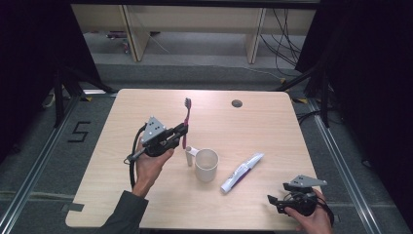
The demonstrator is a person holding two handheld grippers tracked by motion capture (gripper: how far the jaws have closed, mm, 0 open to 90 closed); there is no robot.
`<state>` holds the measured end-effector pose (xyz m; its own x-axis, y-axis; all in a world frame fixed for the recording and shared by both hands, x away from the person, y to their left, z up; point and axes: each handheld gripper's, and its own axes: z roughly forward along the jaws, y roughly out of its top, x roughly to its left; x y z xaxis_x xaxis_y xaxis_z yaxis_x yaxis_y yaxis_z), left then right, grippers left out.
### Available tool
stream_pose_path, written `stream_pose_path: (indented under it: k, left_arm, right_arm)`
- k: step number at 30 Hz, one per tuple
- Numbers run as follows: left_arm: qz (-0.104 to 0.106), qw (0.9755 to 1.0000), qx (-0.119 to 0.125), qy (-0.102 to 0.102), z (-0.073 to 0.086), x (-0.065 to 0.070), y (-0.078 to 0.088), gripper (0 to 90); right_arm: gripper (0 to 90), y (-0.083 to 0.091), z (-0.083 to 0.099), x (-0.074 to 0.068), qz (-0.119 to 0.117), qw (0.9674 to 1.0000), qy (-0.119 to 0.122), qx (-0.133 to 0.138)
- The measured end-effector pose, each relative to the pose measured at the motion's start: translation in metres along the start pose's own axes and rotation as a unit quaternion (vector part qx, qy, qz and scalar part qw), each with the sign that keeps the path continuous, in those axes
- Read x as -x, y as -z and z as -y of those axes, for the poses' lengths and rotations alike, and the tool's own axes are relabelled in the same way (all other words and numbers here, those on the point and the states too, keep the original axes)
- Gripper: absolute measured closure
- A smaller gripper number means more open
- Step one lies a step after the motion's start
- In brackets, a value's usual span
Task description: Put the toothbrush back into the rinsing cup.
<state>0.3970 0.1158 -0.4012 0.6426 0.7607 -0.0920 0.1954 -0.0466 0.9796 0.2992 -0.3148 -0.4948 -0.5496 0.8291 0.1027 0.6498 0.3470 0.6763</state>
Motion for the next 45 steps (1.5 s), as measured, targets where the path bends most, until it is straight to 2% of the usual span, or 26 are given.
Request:
stream_pose_path:
  k: [3,4,5,6,7,10,12,14,15,16,20,21,22,27,29,30,33,34,35,45]
  left_arm:
    - [0.0,1.0,0.0,-0.001,0.001,0.0,-0.003,82.9]
    - [-0.001,1.0,-0.002,-0.002,0.002,0.0,-0.004,82.9]
    - [0.0,1.0,-0.002,0.0,0.002,0.001,-0.005,82.9]
    - [0.001,1.0,-0.003,0.0,0.002,0.001,-0.005,82.9]
    - [0.0,1.0,-0.003,0.0,0.003,0.001,-0.006,82.9]
    - [0.0,1.0,-0.004,0.0,0.005,0.001,-0.008,82.9]
    - [0.001,1.0,-0.007,-0.001,0.006,0.001,-0.009,82.9]
    - [0.003,1.0,-0.008,-0.001,0.008,0.002,-0.011,82.9]
    - [0.001,0.9999,-0.012,-0.001,0.009,0.002,-0.011,82.9]
    - [0.001,0.9999,-0.012,-0.001,0.01,0.001,-0.012,82.9]
    - [0.0,0.9999,-0.016,0.001,0.015,0.0,-0.013,82.9]
    - [-0.001,0.9999,-0.016,0.0,0.017,0.0,-0.013,82.9]
    - [0.0,0.9998,-0.019,0.002,0.018,0.0,-0.013,82.9]
    - [0.002,0.9997,-0.024,0.002,0.023,0.0,-0.014,82.8]
    - [0.004,0.9996,-0.027,0.004,0.026,0.0,-0.014,82.8]
    - [0.004,0.9996,-0.03,0.002,0.026,0.0,-0.014,82.9]
    - [0.006,0.9993,-0.037,0.0,0.029,0.0,-0.013,82.8]
    - [0.006,0.9993,-0.038,0.001,0.03,0.0,-0.013,82.8]
    - [0.006,0.9992,-0.039,-0.001,0.031,0.001,-0.013,82.8]
    - [0.008,0.9984,-0.056,0.0,0.04,0.0,-0.011,82.8]
  right_arm:
    - [21.2,-0.001,0.0,0.002,0.002,0.9999,0.011,0.006]
    - [21.1,0.0,0.0,0.0,0.0,1.0,-0.001,-0.001]
    - [21.1,-0.001,0.0,0.002,0.0,0.9998,0.015,0.009]
    - [21.2,-0.001,0.0,0.002,0.002,0.9999,0.014,0.009]
    - [21.2,-0.001,-0.001,0.003,0.007,0.9996,0.024,0.01]
    - [21.2,-0.001,-0.001,0.004,0.004,0.9994,0.03,0.013]
    - [21.2,-0.001,-0.001,0.003,0.006,0.9997,0.024,0.01]
    - [21.2,-0.001,-0.001,0.004,0.004,0.9995,0.03,0.012]
    - [21.2,-0.001,0.0,0.002,0.002,0.9999,0.014,0.008]
    - [21.2,-0.001,-0.001,0.003,0.007,0.9997,0.024,0.01]
    - [21.3,-0.002,0.0,0.004,-0.001,0.9994,0.031,0.015]
    - [21.3,-0.001,-0.001,0.003,0.001,0.9997,0.023,0.007]
    - [21.3,-0.001,-0.001,0.003,0.006,0.9997,0.023,0.009]
    - [21.4,-0.001,-0.001,0.001,0.004,0.9999,0.013,0.005]
    - [21.4,-0.002,0.0,0.003,0.003,0.9995,0.029,0.013]
    - [21.4,-0.001,-0.001,0.001,0.002,0.9999,0.015,0.006]
    - [21.4,-0.001,-0.001,0.001,0.004,0.9999,0.015,0.006]
    - [21.4,-0.001,-0.001,0.0,-0.002,1.0,0.006,0.006]
    - [21.4,0.0,-0.001,0.001,0.004,0.9999,0.016,0.006]
    - [21.5,-0.001,-0.001,0.002,0.0,0.9998,0.016,0.007]
